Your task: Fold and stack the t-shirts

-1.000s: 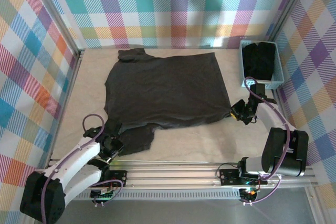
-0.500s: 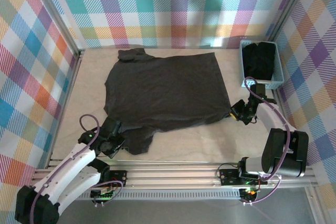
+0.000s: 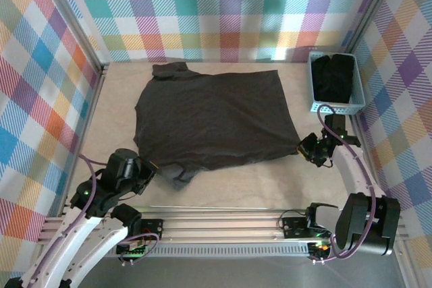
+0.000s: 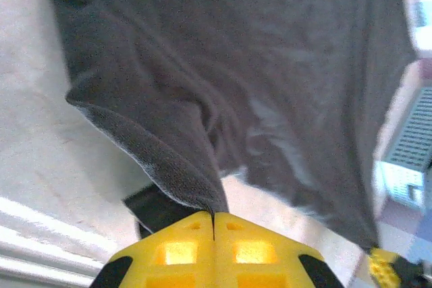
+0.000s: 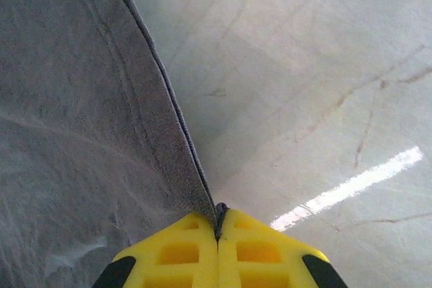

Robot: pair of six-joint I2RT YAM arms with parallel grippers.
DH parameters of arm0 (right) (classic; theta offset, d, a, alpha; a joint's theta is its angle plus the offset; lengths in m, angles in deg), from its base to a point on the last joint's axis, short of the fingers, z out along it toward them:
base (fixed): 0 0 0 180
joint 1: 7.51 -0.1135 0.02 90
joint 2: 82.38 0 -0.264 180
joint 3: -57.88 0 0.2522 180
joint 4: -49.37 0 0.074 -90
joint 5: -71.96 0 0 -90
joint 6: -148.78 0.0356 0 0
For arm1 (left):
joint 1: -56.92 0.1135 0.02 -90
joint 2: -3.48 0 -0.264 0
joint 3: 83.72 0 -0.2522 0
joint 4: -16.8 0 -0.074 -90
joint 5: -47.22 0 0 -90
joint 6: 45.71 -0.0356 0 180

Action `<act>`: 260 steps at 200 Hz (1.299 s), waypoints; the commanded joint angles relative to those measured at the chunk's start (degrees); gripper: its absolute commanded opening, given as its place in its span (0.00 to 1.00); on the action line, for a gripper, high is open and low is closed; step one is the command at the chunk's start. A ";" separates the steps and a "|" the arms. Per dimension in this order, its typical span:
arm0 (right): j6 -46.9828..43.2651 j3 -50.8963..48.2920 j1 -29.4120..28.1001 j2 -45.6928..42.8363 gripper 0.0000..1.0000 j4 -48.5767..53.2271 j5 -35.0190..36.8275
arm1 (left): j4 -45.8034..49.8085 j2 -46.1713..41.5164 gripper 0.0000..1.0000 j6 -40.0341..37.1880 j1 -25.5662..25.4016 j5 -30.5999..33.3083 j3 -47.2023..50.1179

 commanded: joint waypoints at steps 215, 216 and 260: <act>2.76 13.26 -0.11 19.60 0.00 -2.50 2.40 | -26.18 37.95 0.00 -18.42 18.92 -3.43 -18.74; 2.78 13.40 -0.07 19.92 0.00 -2.52 2.39 | -26.27 38.19 0.00 -18.49 19.03 -3.55 -18.87; 2.63 20.90 -0.14 27.34 0.00 -2.79 0.92 | -28.57 46.91 0.00 -21.52 22.53 -6.03 -24.92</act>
